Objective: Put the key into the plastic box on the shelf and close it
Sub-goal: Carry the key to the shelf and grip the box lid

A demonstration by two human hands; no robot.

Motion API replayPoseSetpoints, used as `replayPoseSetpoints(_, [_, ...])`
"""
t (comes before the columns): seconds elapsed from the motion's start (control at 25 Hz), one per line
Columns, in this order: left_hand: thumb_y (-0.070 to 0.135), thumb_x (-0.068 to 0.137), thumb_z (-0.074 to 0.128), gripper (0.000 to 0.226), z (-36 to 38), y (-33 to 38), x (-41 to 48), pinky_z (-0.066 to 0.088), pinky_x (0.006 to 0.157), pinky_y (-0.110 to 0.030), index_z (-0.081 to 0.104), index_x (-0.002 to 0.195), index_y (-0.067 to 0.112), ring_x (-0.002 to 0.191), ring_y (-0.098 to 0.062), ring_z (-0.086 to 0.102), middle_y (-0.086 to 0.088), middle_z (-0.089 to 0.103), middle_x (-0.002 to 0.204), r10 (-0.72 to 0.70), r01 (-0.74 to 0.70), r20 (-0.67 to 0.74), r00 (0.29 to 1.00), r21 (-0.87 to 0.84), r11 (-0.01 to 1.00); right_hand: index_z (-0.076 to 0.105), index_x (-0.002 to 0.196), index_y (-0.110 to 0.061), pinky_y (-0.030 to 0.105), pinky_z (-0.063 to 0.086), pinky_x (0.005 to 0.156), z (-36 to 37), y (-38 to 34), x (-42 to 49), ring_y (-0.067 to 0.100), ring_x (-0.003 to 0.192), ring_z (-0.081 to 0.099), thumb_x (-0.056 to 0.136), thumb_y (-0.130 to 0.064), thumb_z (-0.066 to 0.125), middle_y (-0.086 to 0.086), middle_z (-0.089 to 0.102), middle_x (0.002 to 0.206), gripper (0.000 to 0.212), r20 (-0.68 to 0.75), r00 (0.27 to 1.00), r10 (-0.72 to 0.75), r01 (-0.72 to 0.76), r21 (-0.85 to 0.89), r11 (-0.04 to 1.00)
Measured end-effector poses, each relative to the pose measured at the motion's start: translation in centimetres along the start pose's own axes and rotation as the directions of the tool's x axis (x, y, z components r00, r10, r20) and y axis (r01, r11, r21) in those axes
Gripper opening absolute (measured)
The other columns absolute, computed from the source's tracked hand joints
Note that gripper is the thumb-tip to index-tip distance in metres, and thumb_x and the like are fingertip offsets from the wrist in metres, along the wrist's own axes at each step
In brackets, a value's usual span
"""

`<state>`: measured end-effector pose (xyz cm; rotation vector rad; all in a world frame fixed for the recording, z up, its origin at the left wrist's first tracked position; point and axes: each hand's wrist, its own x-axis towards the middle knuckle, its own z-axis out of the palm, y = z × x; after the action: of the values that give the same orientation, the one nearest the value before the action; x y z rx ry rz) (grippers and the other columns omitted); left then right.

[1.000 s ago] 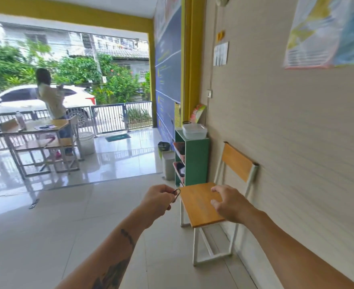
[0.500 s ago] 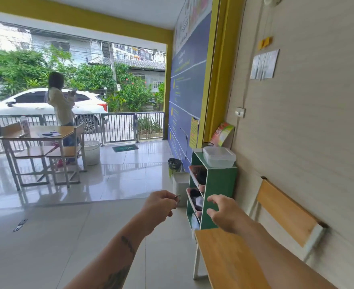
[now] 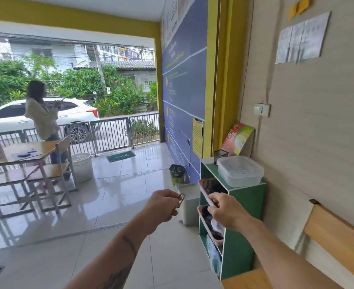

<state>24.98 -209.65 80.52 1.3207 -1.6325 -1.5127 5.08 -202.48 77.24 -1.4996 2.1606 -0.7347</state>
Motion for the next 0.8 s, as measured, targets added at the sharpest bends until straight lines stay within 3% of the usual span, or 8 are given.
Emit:
replayPoseSetpoints(0.16, [-0.006, 0.085, 0.057, 0.018, 0.5, 2.0, 10.6, 0.043, 0.052, -0.024, 0.07, 0.091, 0.005, 0.054, -0.018, 0.056, -0.012, 0.061, 0.081, -0.038, 0.038, 0.011, 0.999, -0.059, 0.998, 0.058, 0.133, -0.016, 0.036, 0.048, 0.097, -1.9, 0.9, 11.5, 0.025, 0.112, 0.061, 0.087, -0.027, 0.052, 0.007, 0.063, 0.13, 0.048, 0.014, 1.0, 0.02, -0.019, -0.018, 1.0])
replayPoseSetpoints(0.32, [-0.008, 0.088, 0.057, 0.015, 0.8, 4.0, 19.9, 0.049, 0.051, -0.023, 0.068, 0.091, 0.002, 0.054, -0.019, 0.056, -0.013, 0.059, 0.078, -0.047, 0.051, 0.03, 0.998, -0.118, 0.992, 0.063, 0.121, -0.014, 0.041, 0.051, 0.094, -4.0, 1.6, 20.9, 0.027, 0.103, 0.061, 0.089, -0.023, 0.052, 0.008, 0.066, 0.119, 0.035, 0.003, 0.999, 0.039, -0.038, -0.078, 0.996])
replayPoseSetpoints(0.48, [-0.009, 0.089, 0.057, 0.015, 1.7, 5.6, 29.7, 0.054, 0.053, -0.024, 0.067, 0.095, 0.0, 0.054, -0.018, 0.058, -0.015, 0.058, 0.079, -0.022, 0.032, 0.068, 0.997, -0.146, 0.989, 0.056, 0.136, -0.02, 0.037, 0.045, 0.104, -4.5, 3.2, 28.9, 0.026, 0.121, 0.056, 0.09, -0.028, 0.053, 0.008, 0.058, 0.137, 0.047, -0.014, 0.996, 0.088, -0.089, -0.097, 0.991])
replayPoseSetpoints(0.6, [-0.01, 0.09, 0.054, 0.018, 3.0, 6.5, 37.5, 0.055, 0.054, -0.025, 0.066, 0.101, -0.003, 0.054, -0.02, 0.058, -0.019, 0.057, 0.08, -0.008, 0.028, 0.138, 0.99, -0.14, 0.99, 0.049, 0.144, -0.018, 0.038, 0.039, 0.11, -4.5, 4.8, 34.5, 0.025, 0.133, 0.049, 0.093, -0.026, 0.052, 0.009, 0.051, 0.147, 0.052, -0.033, 0.989, 0.144, -0.147, -0.115, 0.982])
replayPoseSetpoints(0.8, [-0.01, 0.091, 0.046, 0.027, 5.5, 7.1, 48.7, 0.061, 0.063, -0.03, 0.067, 0.103, 0.0, 0.062, -0.023, 0.065, -0.018, 0.064, 0.075, -0.066, 0.082, 0.293, 0.954, -0.043, 0.996, 0.048, 0.144, -0.017, 0.039, 0.038, 0.112, -4.4, 7.0, 41.8, 0.024, 0.136, 0.047, 0.095, -0.024, 0.051, 0.007, 0.05, 0.149, 0.05, -0.121, 0.956, 0.267, -0.279, -0.089, 0.956])
